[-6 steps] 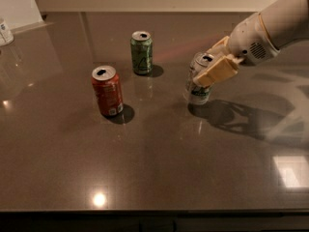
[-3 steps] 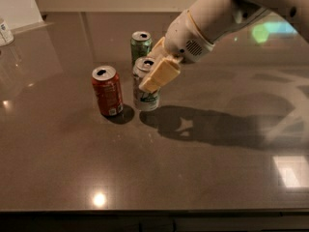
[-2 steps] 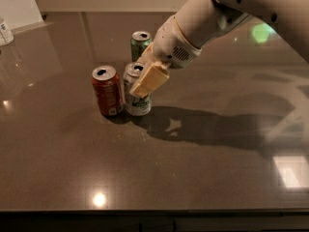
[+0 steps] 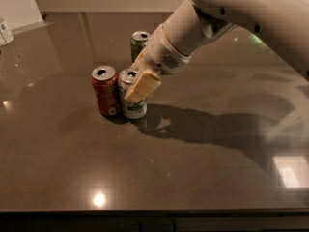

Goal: Move 7up can near coke can

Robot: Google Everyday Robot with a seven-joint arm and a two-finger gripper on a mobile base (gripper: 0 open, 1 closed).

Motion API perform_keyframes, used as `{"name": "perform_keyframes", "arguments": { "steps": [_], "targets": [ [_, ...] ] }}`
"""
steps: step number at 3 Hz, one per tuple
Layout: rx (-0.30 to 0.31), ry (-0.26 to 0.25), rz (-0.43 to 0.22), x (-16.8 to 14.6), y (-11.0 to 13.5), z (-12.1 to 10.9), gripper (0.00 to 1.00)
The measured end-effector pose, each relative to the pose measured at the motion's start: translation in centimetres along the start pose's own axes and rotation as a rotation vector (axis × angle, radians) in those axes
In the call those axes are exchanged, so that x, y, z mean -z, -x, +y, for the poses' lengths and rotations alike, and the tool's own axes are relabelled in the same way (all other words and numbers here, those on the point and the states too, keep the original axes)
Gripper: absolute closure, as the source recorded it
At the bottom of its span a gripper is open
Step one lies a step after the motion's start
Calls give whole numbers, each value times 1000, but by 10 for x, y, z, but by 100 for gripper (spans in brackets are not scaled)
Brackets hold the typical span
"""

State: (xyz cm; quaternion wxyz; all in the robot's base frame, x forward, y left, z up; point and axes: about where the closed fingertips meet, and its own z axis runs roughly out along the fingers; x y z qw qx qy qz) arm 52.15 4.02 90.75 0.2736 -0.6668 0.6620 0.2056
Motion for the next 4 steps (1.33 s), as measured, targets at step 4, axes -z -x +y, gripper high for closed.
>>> {"name": "perform_keyframes", "arguments": {
  "steps": [4],
  "targets": [
    [4,-7,13,-1,-4,-3,0]
  ]
}}
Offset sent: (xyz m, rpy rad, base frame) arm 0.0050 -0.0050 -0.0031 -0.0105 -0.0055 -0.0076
